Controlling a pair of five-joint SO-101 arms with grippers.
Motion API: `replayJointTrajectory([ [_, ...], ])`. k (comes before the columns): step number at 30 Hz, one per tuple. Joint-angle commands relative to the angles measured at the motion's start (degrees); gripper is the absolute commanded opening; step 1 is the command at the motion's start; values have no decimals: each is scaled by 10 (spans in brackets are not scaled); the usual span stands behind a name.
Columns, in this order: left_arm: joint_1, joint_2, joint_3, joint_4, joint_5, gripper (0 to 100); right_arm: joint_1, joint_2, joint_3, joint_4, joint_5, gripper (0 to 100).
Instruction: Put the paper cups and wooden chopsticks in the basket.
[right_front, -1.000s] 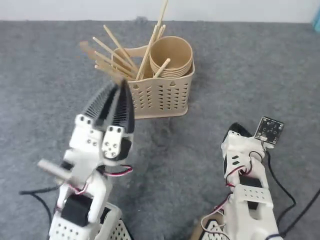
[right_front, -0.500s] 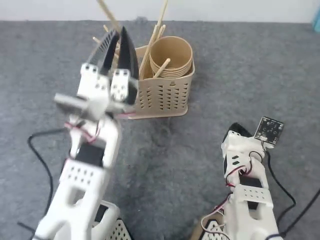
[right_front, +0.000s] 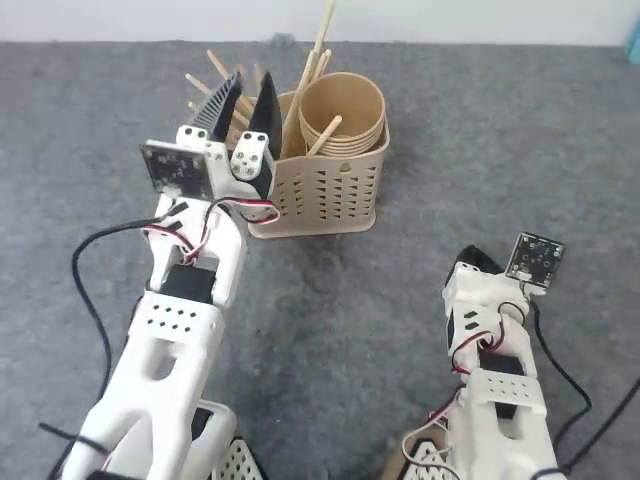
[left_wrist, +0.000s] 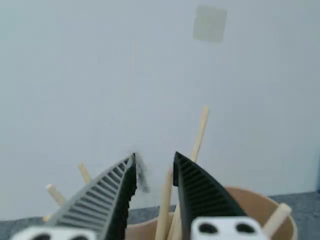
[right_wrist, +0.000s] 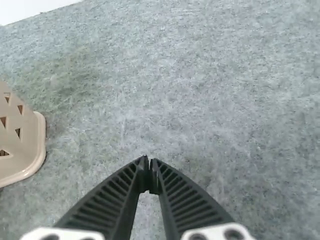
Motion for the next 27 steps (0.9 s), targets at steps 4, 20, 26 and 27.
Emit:
replayJointTrajectory([
  [4, -11, -80, -83, 179, 8, 141, -10, -15, 12, -16, 11, 8],
  [20, -14, -339, -159, 659, 8, 45, -9, -38, 7, 41, 9, 8],
  [26, -14, -371, -120, 749, 7, 13, -12, -231, -3, 274, 8, 8],
  [27, -14, -375, -101, 752, 7, 13, -12, -276, -11, 340, 8, 8],
])
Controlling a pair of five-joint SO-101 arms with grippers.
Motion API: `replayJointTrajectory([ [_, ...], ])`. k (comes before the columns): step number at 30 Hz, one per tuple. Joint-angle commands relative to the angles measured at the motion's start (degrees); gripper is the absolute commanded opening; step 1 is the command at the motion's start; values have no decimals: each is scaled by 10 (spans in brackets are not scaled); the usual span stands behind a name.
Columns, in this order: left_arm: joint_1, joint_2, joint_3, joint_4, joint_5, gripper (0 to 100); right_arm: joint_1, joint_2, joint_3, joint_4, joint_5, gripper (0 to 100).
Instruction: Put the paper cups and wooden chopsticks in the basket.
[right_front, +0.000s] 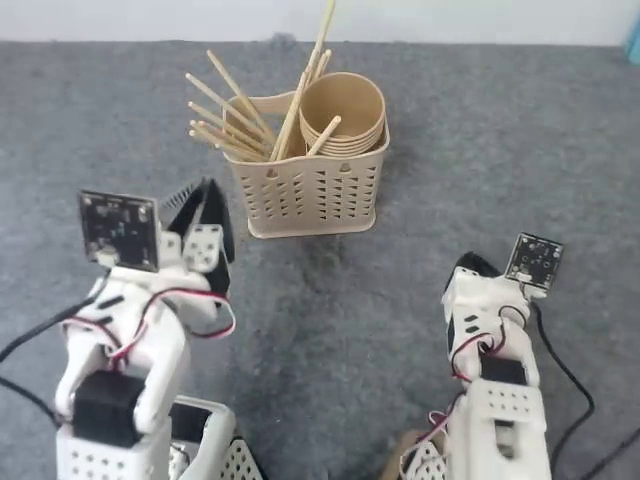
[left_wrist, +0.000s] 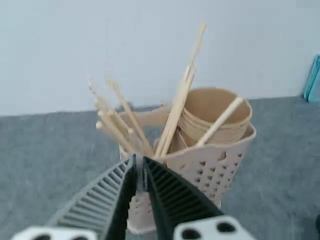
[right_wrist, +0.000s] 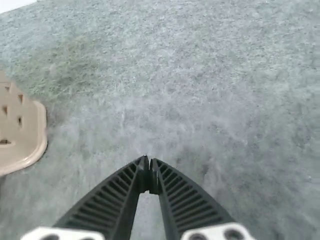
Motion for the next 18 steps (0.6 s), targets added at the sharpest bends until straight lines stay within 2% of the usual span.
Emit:
replayJointTrajectory([
  [1, -4, -11, 45, 14, 6, 13, -6, -167, -25, 219, 4, 8],
  [4, -36, -22, 124, 1, 6, 13, -35, -305, -34, 379, 8, 9],
  [6, -63, -30, 182, -39, 5, 13, -67, -385, -18, 445, 10, 9],
  [11, -140, -58, 318, -152, 4, 13, -108, -342, -16, 451, 52, 8],
  [15, -153, -86, 425, -220, 3, 13, -117, -341, -14, 455, 54, 8],
  [18, -154, -114, 492, -261, 3, 13, -165, -340, 9, 460, 55, 8],
])
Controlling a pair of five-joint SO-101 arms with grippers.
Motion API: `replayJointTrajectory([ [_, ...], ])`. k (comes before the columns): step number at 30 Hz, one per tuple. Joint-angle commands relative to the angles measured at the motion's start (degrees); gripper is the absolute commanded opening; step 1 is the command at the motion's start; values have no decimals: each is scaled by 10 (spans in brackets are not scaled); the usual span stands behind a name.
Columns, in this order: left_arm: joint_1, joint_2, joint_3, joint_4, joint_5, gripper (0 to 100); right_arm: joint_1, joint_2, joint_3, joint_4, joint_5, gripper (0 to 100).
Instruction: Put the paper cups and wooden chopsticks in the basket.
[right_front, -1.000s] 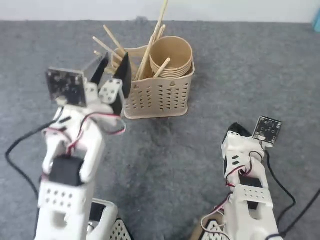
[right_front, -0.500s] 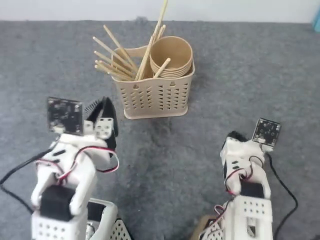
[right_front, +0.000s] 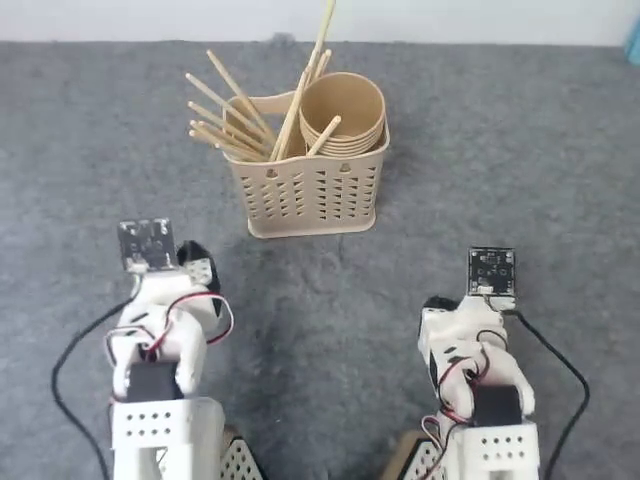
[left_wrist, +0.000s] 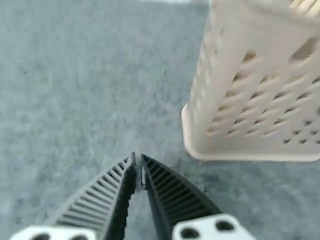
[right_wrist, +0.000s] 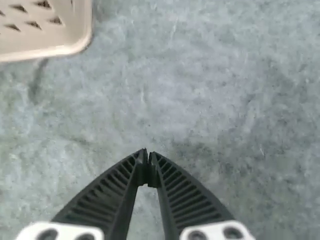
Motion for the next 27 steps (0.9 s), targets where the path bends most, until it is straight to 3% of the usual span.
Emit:
replayJointTrajectory([
  [1, -6, -43, 61, -55, 1, 13, -48, -1, 17, 4, 12, 8],
  [8, -7, -101, 72, 45, -76, 13, -66, -1, 18, 77, 14, 8],
  [13, -9, -151, 72, 111, -89, 13, -63, -1, 11, 121, 11, 8],
  [18, -9, -211, 68, 202, -136, 13, -55, -1, 11, 119, 11, 8],
  [27, -6, -209, 67, 252, -242, 13, -55, -1, 11, 119, 11, 8],
])
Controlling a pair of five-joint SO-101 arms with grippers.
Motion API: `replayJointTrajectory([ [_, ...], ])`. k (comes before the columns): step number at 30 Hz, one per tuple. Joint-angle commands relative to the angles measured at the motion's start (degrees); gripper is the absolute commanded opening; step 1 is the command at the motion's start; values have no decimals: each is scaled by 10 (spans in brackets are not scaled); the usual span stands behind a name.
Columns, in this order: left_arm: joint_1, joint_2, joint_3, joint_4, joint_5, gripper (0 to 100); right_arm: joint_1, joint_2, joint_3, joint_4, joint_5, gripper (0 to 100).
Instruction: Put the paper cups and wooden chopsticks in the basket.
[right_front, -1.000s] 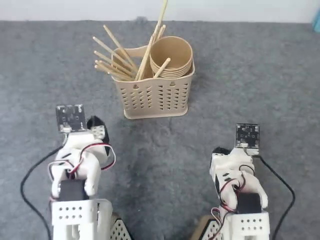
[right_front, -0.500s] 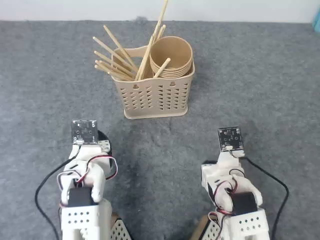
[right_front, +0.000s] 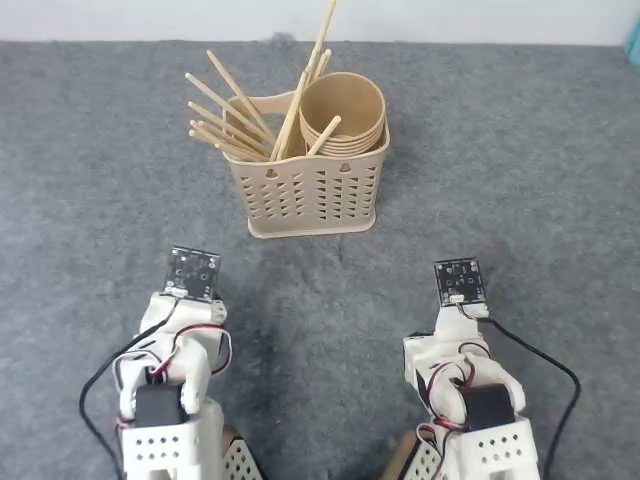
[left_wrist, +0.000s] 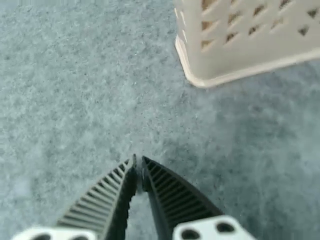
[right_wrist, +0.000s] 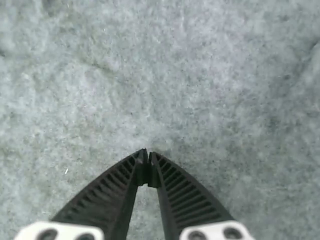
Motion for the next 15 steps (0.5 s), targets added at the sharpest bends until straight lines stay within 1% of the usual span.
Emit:
replayJointTrajectory([
  [1, 1, -11, -7, 49, -43, 13, 6, -1, 6, 3, 12, 8],
  [3, 1, -12, -6, 102, -55, 13, 6, -1, 6, 3, 12, 8],
  [4, -2, -10, -6, 90, -54, 13, 6, -1, 6, 3, 12, 8],
  [15, 2, -9, -6, 93, -56, 13, 6, -1, 6, 3, 11, 8],
])
